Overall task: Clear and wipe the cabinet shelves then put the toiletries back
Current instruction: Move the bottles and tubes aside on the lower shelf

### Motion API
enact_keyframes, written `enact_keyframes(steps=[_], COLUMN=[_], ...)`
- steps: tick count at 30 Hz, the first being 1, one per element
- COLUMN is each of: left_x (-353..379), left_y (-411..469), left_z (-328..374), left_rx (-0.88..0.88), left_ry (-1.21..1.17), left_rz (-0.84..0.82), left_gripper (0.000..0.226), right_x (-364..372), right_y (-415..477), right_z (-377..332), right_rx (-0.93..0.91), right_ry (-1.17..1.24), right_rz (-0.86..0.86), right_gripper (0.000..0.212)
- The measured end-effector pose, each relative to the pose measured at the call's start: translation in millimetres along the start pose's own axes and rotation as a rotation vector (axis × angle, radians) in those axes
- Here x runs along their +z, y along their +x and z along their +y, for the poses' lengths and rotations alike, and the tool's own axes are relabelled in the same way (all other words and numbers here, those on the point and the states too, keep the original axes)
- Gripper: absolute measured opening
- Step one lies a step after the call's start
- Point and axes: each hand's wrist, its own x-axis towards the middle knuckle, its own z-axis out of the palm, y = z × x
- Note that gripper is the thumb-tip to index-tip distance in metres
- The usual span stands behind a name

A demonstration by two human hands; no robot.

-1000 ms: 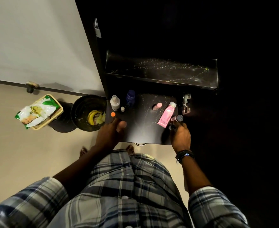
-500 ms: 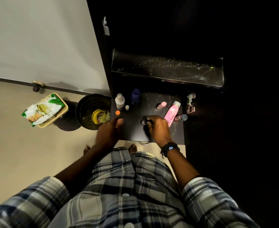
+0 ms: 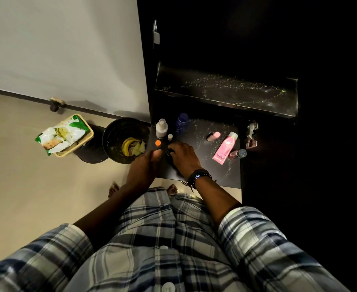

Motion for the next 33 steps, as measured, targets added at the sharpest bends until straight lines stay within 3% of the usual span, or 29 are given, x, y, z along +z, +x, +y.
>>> enact_keyframes(steps=[5,11,14,20,28,33], left_x=[-2,-1,0,1,3,2], left_y=[-4,-6,-7,-11,-16,-17], left_z=[3,-6,-7,-4,-8,-15], left_rx=[0.022,0.011,-0.009,0.032,0.08,0.062], left_ry=[0.011,0.027,0.072,0.042,0.035,0.016], left_rz=[0.003,0.009,0.016,0.044,0.038,0.054], left_gripper=[0.024,0.036,0.041,0.044,0.044,0.043], right_x=[5,0,-9,-45,-49,-46], right_y=[0,-3,-5,-3,17,18], right_z=[-6,-3,11,62,110,91], right_rx=[-0.039,-0.062,0.007,0.251,0.454,0.366], right_ry=[0.002,0.035,0.017,-0.159,-0.1,-0.039], right_rz=[-0.018,-0.004,0.096,0.391,0.173,0.189], right_gripper=[0.016,0.028,0.039,0.039,0.027,0.016])
